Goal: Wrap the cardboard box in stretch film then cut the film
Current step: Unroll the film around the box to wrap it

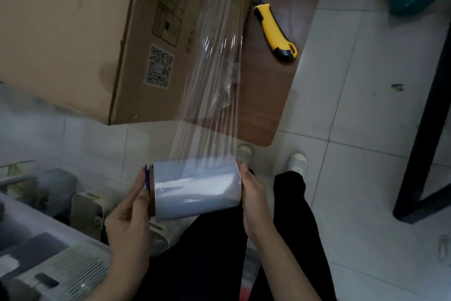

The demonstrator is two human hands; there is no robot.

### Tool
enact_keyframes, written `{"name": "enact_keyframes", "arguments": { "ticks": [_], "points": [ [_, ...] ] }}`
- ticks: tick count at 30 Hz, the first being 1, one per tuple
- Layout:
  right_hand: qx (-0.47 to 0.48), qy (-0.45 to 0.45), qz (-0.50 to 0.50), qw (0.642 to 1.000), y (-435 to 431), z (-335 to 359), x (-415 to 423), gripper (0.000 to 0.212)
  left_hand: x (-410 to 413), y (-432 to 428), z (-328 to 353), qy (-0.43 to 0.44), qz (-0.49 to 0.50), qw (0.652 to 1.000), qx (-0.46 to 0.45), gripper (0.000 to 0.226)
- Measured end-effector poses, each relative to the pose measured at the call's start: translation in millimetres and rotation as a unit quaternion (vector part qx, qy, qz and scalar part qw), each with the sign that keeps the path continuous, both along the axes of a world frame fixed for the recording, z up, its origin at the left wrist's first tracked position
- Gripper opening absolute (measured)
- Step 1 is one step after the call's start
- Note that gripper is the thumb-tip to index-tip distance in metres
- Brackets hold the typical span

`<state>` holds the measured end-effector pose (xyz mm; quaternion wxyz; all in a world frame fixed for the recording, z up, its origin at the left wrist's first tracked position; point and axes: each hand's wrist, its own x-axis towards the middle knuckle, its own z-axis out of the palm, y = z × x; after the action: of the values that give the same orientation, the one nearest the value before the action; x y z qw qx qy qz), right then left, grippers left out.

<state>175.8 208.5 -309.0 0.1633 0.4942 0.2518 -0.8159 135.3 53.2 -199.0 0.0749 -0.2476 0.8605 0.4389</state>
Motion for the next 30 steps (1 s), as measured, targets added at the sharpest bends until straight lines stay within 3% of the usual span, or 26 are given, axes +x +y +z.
{"name": "enact_keyframes", "arguments": {
  "ticks": [8, 15, 30],
  "points": [
    [-0.027, -0.026, -0.129, 0.991, -84.7, 4.4, -27.6, 0.04, -62.4, -59.7, 12.2, -0.001, -0.134, 0.991, -0.012, 0.037],
    [-0.009, -0.008, -0.229, 0.973, -134.3, 14.5, -35.9, 0.034, -104.1, -85.9, 27.9, -0.007, -0.287, 0.957, -0.052, 0.034],
    [-0.01, -0.041, -0.383, 0.923, -193.9, 12.9, -82.3, 0.036, -177.9, -106.8, 26.2, -0.008, -0.43, 0.902, -0.038, 0.035]
  ]
}}
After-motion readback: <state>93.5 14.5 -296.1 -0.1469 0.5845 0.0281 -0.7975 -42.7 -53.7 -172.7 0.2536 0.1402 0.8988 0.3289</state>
